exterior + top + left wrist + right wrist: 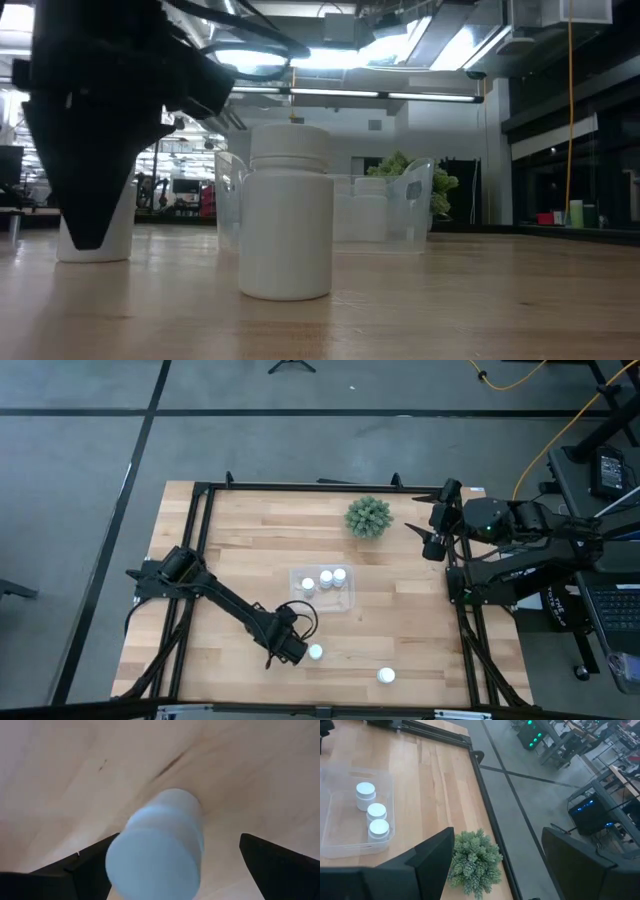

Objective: Pick and place pill bottles into a basket
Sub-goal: Put the white pill bottle into the transparent bin

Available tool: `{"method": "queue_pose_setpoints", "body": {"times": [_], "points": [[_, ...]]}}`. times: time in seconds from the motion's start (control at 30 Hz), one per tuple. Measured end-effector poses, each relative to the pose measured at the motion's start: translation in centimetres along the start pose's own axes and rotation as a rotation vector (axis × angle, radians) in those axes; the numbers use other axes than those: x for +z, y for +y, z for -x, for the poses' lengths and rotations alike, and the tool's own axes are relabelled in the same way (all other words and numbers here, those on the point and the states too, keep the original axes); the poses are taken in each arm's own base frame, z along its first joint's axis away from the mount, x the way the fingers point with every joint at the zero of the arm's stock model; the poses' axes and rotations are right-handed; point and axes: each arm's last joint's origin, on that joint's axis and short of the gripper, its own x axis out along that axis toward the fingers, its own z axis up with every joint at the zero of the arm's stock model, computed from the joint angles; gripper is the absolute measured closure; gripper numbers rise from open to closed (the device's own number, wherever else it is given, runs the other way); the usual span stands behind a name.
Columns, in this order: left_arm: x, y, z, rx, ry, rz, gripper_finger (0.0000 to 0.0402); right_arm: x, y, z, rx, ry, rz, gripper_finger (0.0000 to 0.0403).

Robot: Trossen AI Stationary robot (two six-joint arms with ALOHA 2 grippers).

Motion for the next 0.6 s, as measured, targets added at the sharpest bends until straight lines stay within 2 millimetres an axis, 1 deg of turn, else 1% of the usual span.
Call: {"method": "queue_pose_setpoints", "body": {"times": [0.17,0.33,0.4,0.6], "points": [[0.2,0.2,0.3,0.004,-0.041,-0.015,0.0013,-0.1,-0.2,-0.1,-0.012,0.007,-0.008,0.0102],[0.7,0.8,0.8,0.036,-0.074,-0.020,0.0017,0.0,-0.2,-0.1,-0.012,0.006,-0.027,0.0102],[0.9,1.0,0.8,0.039,-0.070,-0.016,0.0028,0.0,-0.2,-0.1,-0.012,0.006,-0.036,0.0102],[0.8,1.0,0.9,0.027,-0.039,-0.041,0.0080,-0.1,-0.2,-0.1,-0.012,0.007,-0.036,0.0102]]}}
